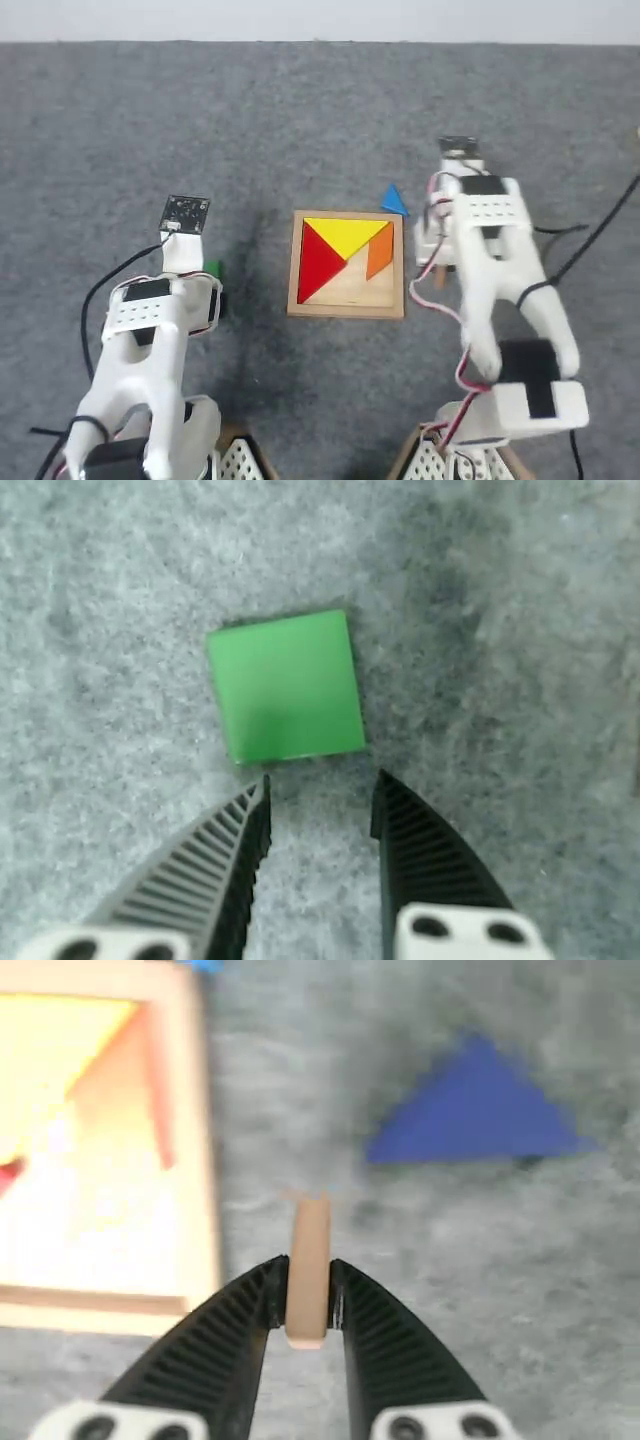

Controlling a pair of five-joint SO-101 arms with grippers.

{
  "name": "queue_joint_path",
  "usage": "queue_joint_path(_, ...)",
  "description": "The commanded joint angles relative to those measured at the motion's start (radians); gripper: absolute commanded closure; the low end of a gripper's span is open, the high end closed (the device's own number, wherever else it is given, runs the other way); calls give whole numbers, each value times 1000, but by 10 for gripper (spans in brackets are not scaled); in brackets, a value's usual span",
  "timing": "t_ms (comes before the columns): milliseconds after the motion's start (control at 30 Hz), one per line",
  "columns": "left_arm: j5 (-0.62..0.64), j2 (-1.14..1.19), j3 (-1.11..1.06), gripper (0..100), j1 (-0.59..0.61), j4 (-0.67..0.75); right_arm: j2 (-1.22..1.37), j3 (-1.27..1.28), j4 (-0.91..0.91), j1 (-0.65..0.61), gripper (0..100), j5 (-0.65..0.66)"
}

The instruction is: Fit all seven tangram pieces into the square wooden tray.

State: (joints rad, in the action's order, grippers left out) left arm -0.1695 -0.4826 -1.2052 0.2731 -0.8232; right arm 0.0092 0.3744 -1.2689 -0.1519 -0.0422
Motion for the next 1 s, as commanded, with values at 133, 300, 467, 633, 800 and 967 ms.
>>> queue_joint_path(133,-9,-38,5,829,6,21,22,-83,76,-208,958,-175)
queue_joint_path(300,-9,-38,4,829,6,21,148,-144,76,-217,958,-180)
queue_joint_path(467,-9,-38,4,829,6,21,213,-203,65,-222,958,-183)
queue_joint_path(633,-11,-38,4,829,6,31,220,-215,56,-254,958,-184)
queue_joint_path(800,-17,-38,2,829,3,44,222,-216,70,-265,958,-186)
queue_joint_path(967,-51,-38,2,829,0,43,222,-219,94,-277,958,-186)
